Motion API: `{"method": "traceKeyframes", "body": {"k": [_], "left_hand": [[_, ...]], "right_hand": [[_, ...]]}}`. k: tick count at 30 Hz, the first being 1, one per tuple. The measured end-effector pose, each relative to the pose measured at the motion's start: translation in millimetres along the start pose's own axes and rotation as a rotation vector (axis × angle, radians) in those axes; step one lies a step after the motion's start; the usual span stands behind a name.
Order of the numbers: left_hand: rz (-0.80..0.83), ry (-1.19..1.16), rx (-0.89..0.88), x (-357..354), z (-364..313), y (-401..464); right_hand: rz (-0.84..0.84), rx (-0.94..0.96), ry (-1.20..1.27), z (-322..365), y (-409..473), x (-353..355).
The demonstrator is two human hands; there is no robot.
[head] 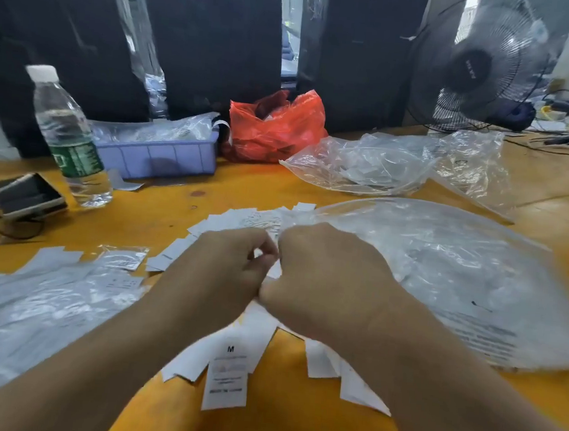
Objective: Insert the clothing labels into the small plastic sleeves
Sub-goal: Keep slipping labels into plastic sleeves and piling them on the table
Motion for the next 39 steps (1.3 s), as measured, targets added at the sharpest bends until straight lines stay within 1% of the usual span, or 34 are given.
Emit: {"method": "traceKeyframes", "body": {"k": [2,4,5,6,7,11,13,16,22,28,32,39], "left_hand": [[-0.007,0.022,-0.017,7,-4,-15],[0.023,0.091,-0.042,7,-13,-27],[0.046,0.160,-0.067,7,-21,-32],[0.052,0.195,-0.091,7,-30,-37],[0.043,0.200,-0.129,5,-38,-41],[0.048,0.133,-0.214,1,-63,-50],[0.072,0.116,-0.230,-9,-67,-55],[0.108,0.107,-0.246,-28,-66,-62],[0.222,0.040,-0.232,-48,-48,-65],[0.181,-0.069,-0.242,-46,-43,-63],[0.165,-0.069,-0.275,-46,-45,-65],[0.182,-0.060,-0.256,-45,-45,-68]], "right_hand": [[-0.093,-0.005,0.051,-4,-3,12],[-0.206,-0.038,0.170,-14,-7,30],[-0.262,-0.048,0.182,-20,-6,37],[-0.284,-0.065,0.153,-28,-5,40],[-0.265,-0.107,0.108,-38,-5,38],[0.022,-0.387,-0.077,-88,-14,7],[0.108,-0.427,-0.168,-97,-18,-4],[0.166,-0.425,-0.204,-94,-18,-17],[0.098,-0.412,-0.216,-90,-11,-14],[0.062,-0.404,-0.187,-89,-12,-9],[0.015,-0.422,-0.188,-91,-13,-3],[-0.019,-0.437,-0.189,-92,-16,1]]}}
Point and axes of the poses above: each hand's wrist, its own y-axis towards the middle knuckle, its own x-axis out of the back of the hand, z = x × y, the point moved 10 cm from there along y, towards the middle knuckle, and after that the axes turned 2 degrees about -x, right-handed, at the moved point
